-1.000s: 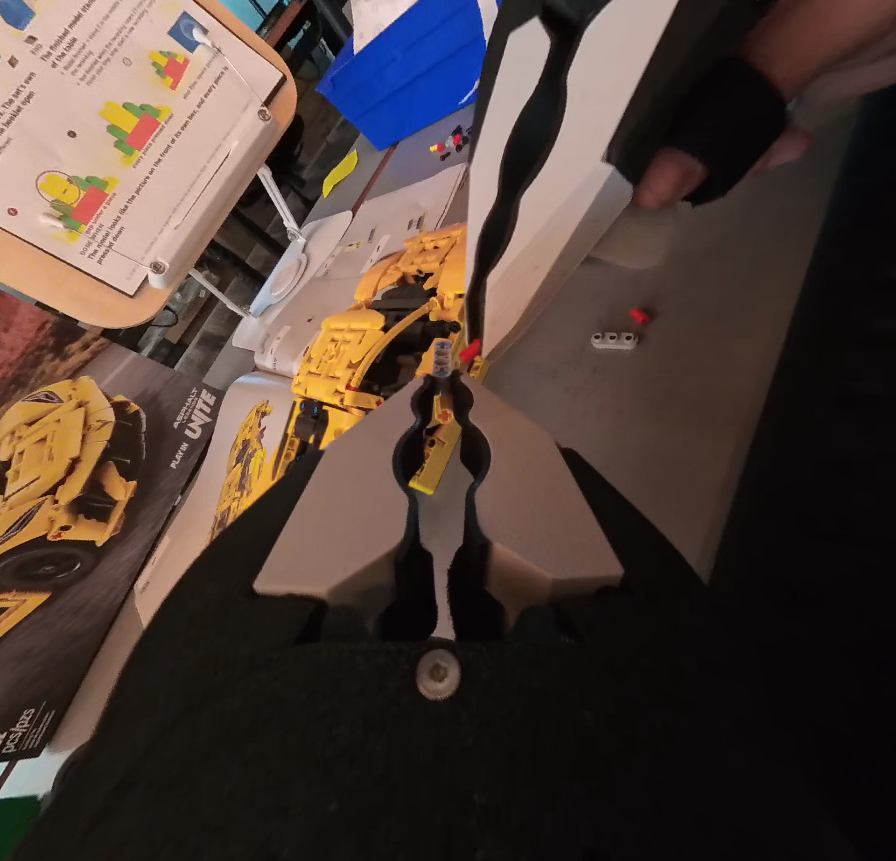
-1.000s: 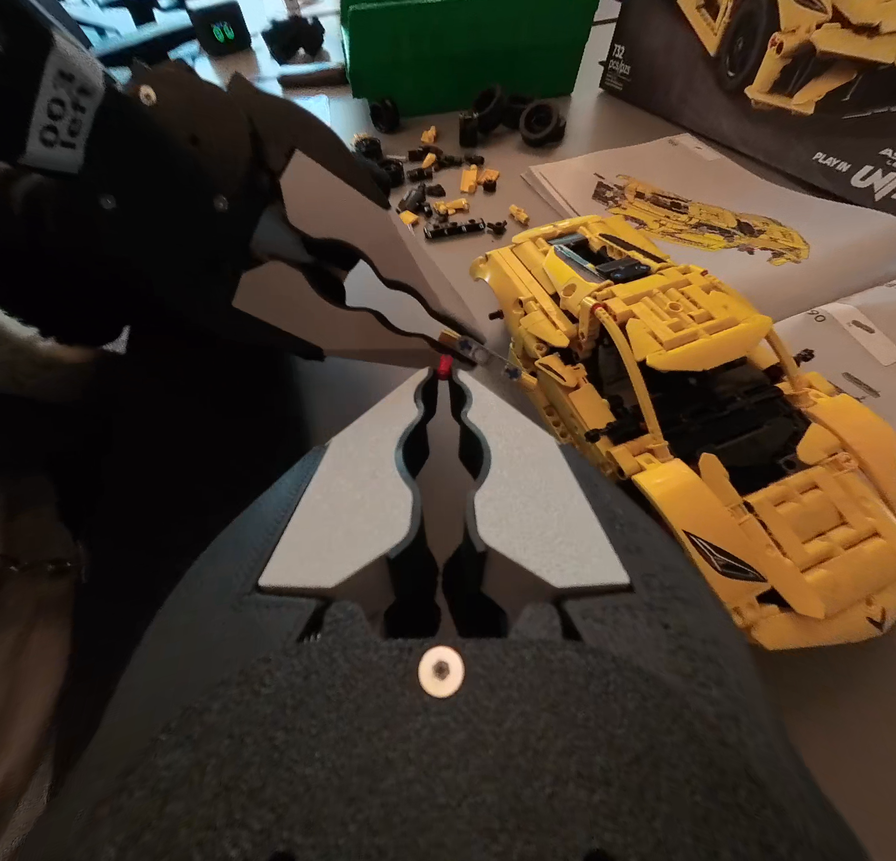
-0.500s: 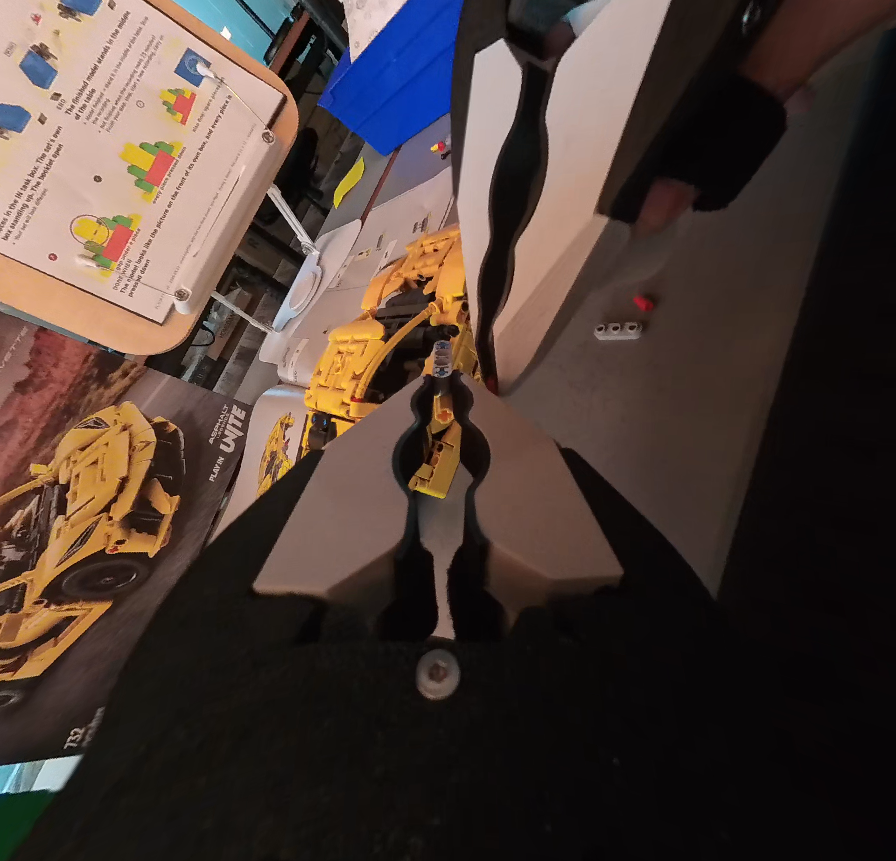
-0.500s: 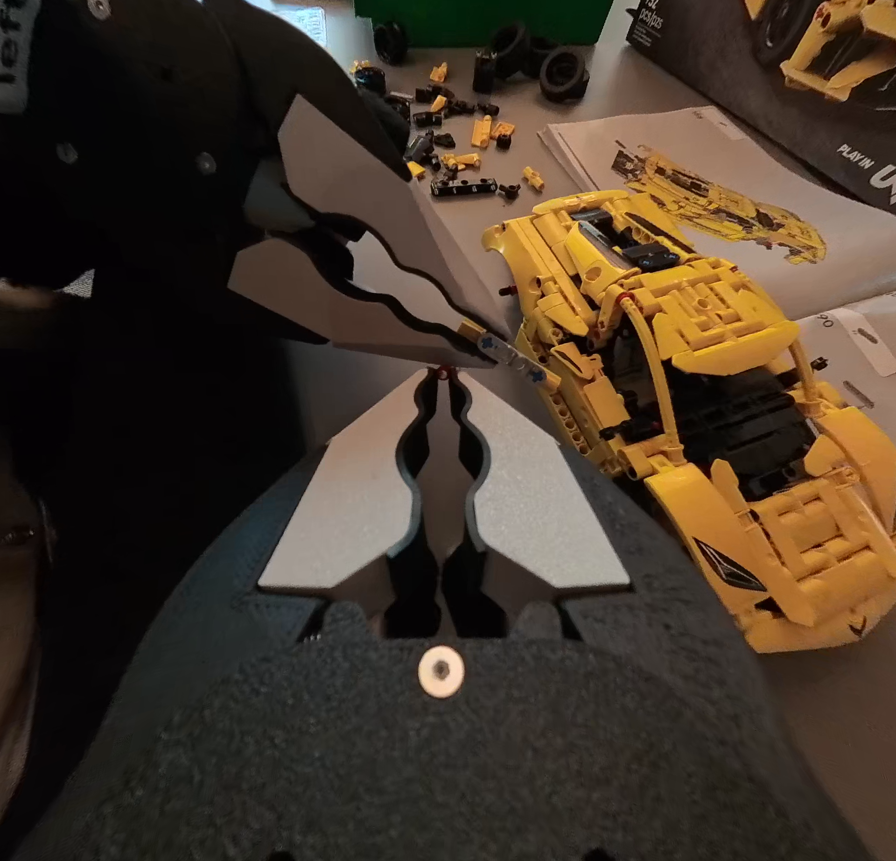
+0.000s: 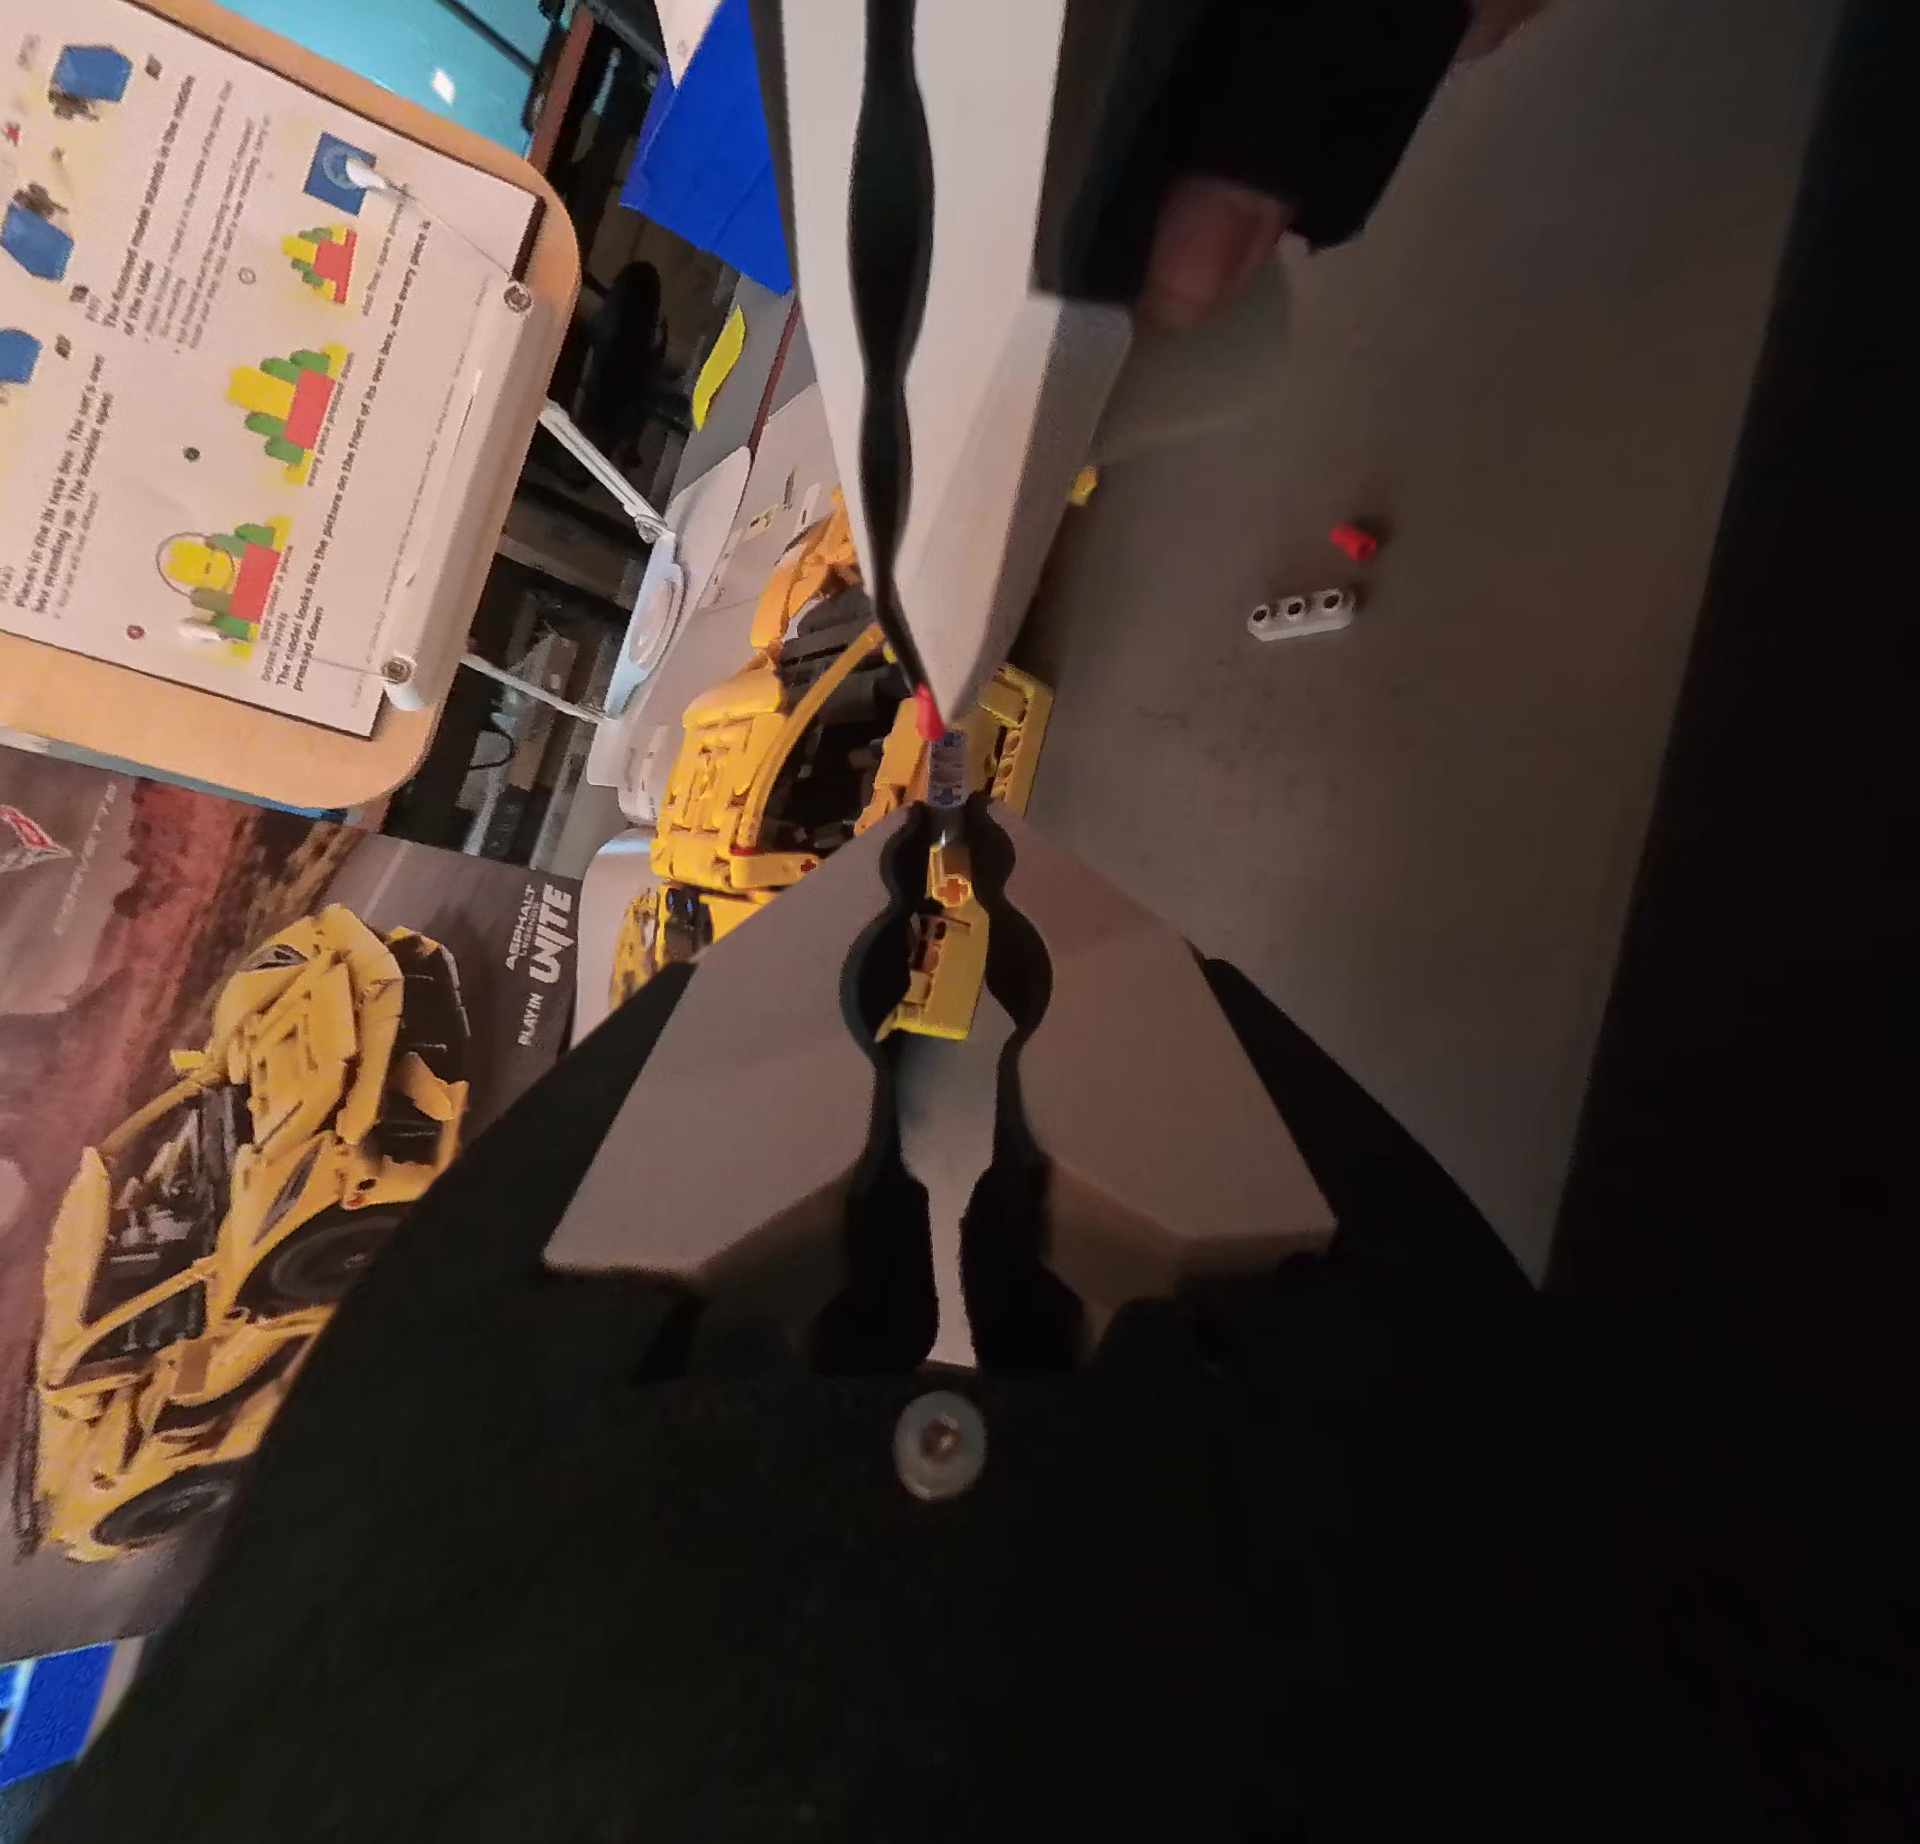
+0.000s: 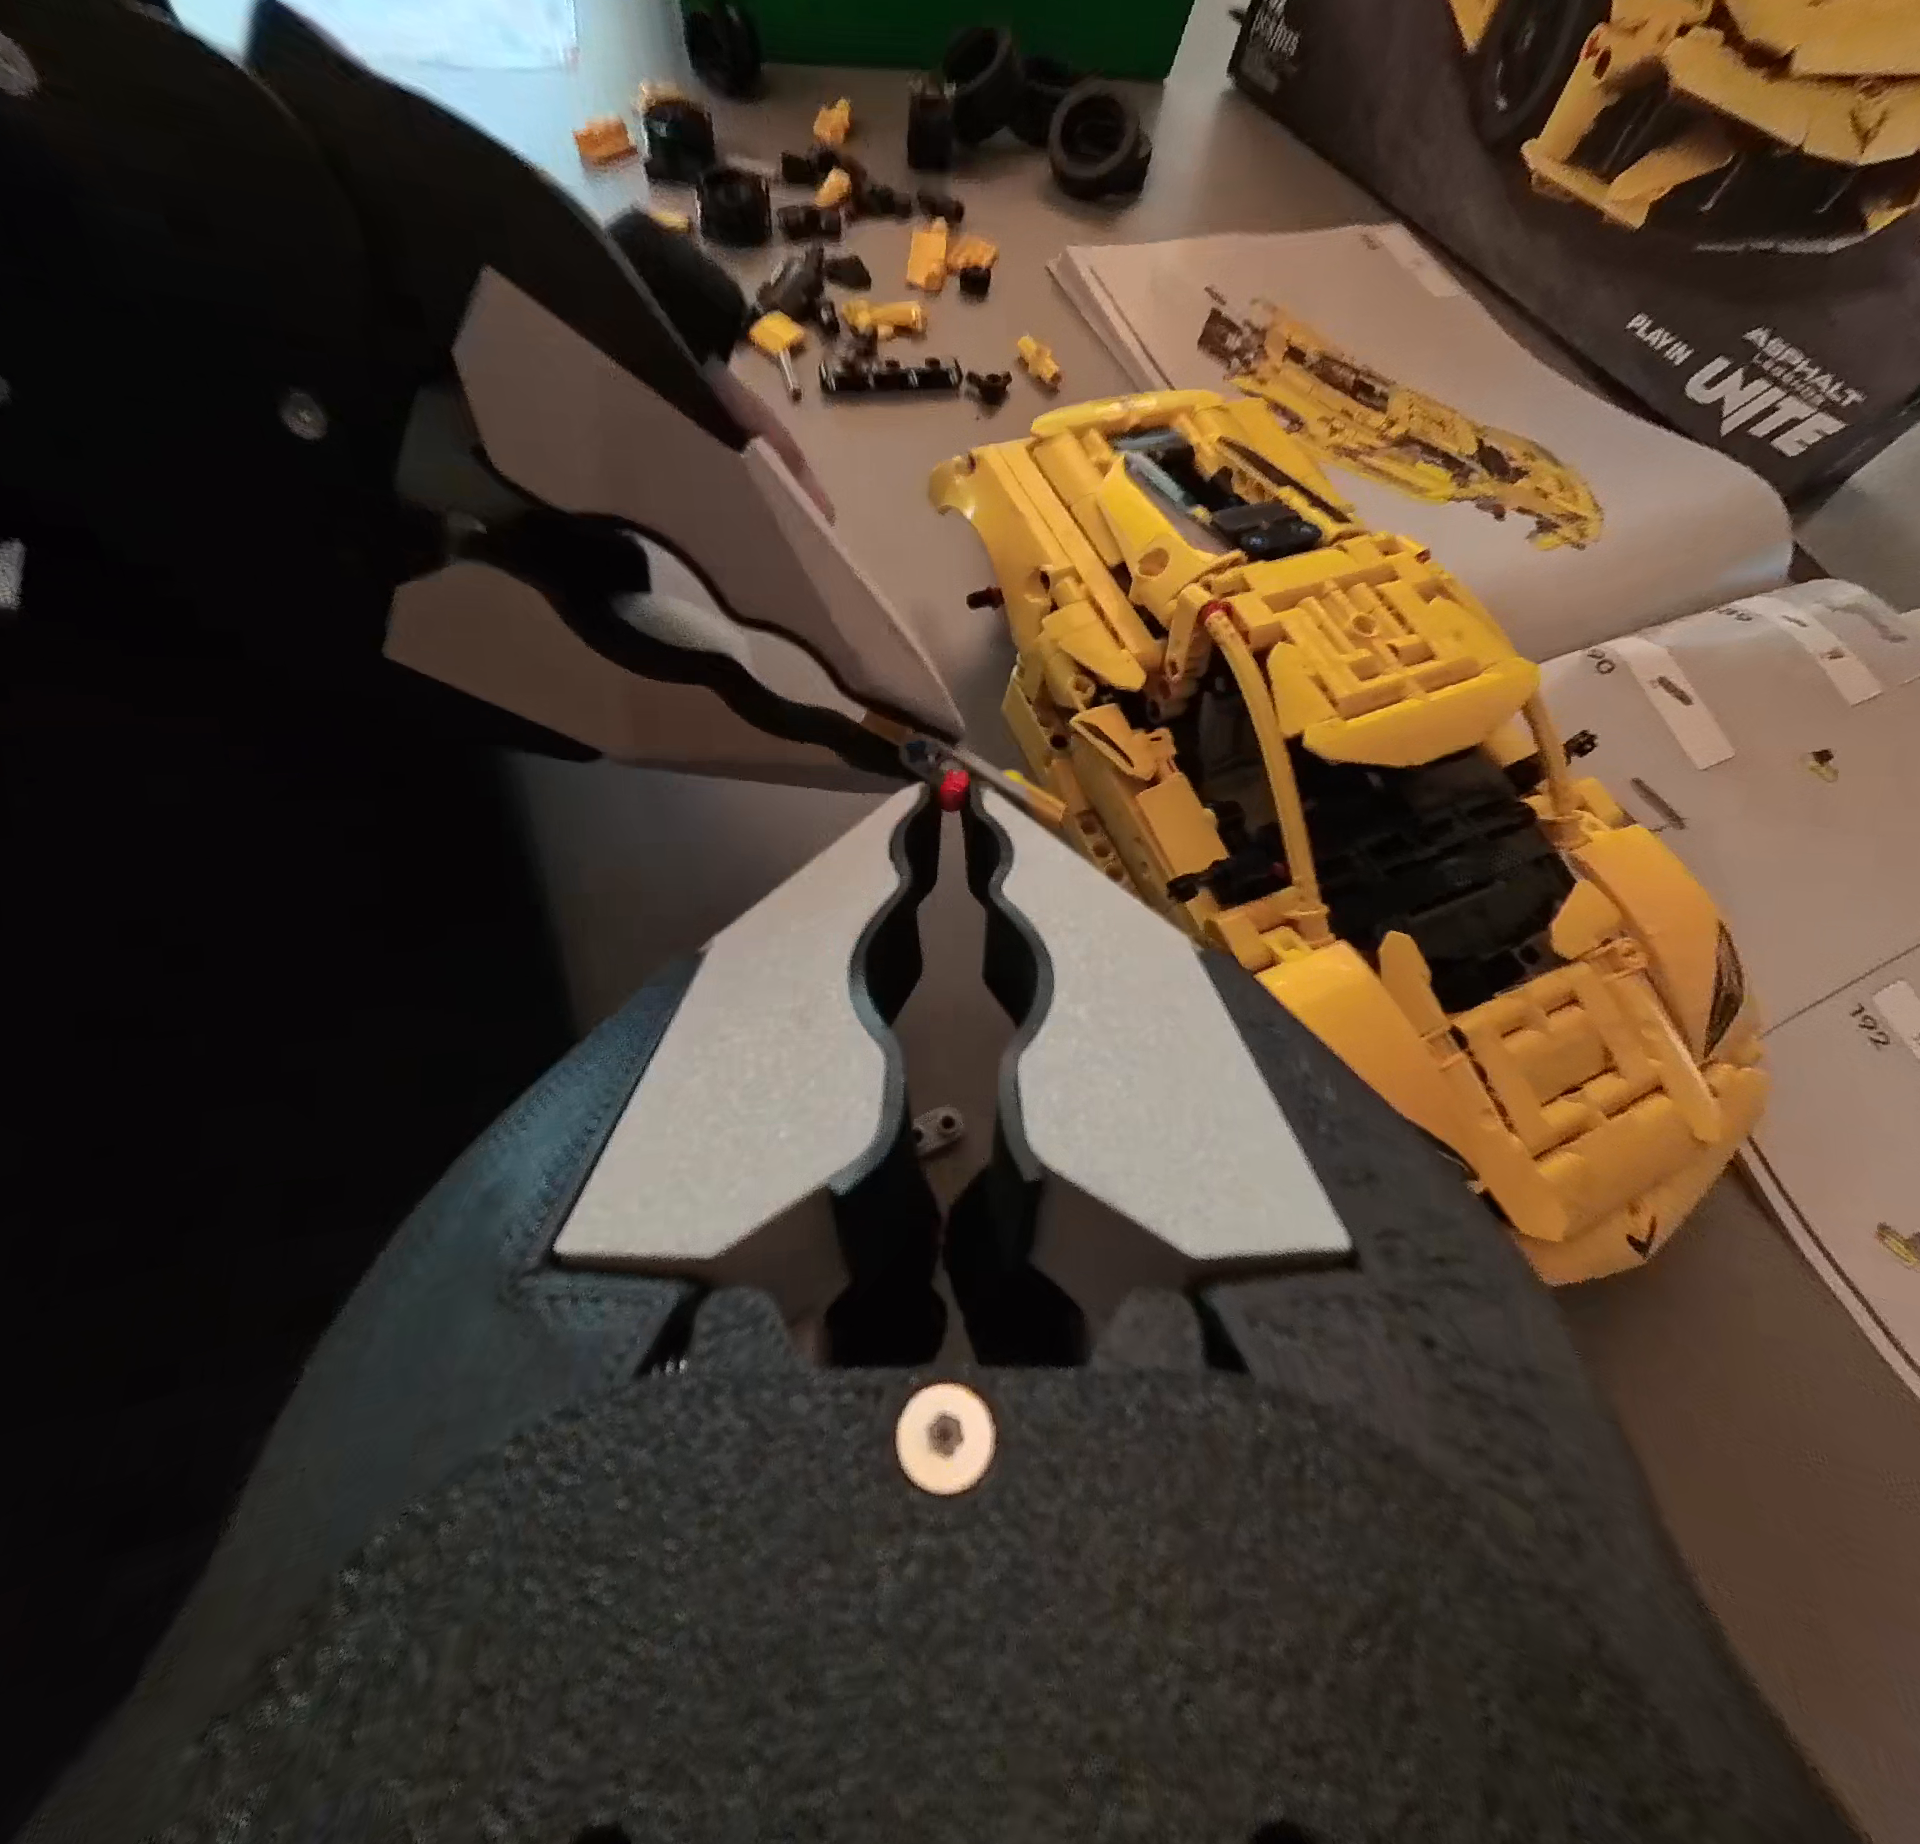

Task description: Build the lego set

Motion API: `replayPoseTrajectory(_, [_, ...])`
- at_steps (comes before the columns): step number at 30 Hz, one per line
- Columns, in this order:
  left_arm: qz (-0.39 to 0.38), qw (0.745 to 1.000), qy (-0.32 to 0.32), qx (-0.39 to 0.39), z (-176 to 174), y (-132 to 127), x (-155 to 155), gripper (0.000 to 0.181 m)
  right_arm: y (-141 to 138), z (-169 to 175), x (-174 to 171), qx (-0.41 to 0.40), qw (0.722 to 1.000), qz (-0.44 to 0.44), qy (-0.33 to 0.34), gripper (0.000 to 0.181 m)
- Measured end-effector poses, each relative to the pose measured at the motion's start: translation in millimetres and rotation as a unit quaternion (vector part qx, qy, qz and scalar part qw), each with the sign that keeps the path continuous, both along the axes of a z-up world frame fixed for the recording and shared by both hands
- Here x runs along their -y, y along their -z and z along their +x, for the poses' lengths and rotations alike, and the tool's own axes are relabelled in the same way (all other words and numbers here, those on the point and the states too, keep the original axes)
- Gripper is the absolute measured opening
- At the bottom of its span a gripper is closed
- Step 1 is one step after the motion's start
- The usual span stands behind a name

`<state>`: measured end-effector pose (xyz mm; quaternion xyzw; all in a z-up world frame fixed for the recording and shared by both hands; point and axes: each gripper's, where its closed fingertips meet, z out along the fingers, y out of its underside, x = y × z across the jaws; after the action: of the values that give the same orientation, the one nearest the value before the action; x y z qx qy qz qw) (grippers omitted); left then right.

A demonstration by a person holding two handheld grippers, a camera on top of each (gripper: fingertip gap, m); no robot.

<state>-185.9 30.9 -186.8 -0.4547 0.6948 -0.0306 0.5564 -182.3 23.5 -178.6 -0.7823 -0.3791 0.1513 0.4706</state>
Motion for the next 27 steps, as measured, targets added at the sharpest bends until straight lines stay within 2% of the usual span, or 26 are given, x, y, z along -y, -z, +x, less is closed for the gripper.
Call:
replayPoseTrajectory(10, [0.018, 1.000, 0.013, -0.015, 1, 2, 5, 0.006, 8, -3, 1, 0.051, 0.999, 0.012, -0.010, 0.004])
replayPoseTrajectory(13, [0.046, 0.999, 0.017, -0.024, 1, 2, 7, 0.006, 10, -3, 3, 0.071, 0.997, 0.014, -0.022, 0.004])
replayPoseTrajectory(20, [0.096, 0.995, 0.022, -0.023, 3, -4, 11, 0.006, 3, -3, 8, 0.015, 0.998, -0.050, -0.041, 0.004])
replayPoseTrajectory(24, [0.113, 0.992, 0.026, -0.050, 3, 4, 12, 0.006, 11, -2, 8, 0.089, 0.995, -0.025, -0.043, 0.003])
replayPoseTrajectory(27, [0.089, 0.995, 0.028, -0.040, 3, 3, 13, 0.005, 11, -2, 8, 0.114, 0.992, -0.007, -0.052, 0.003])
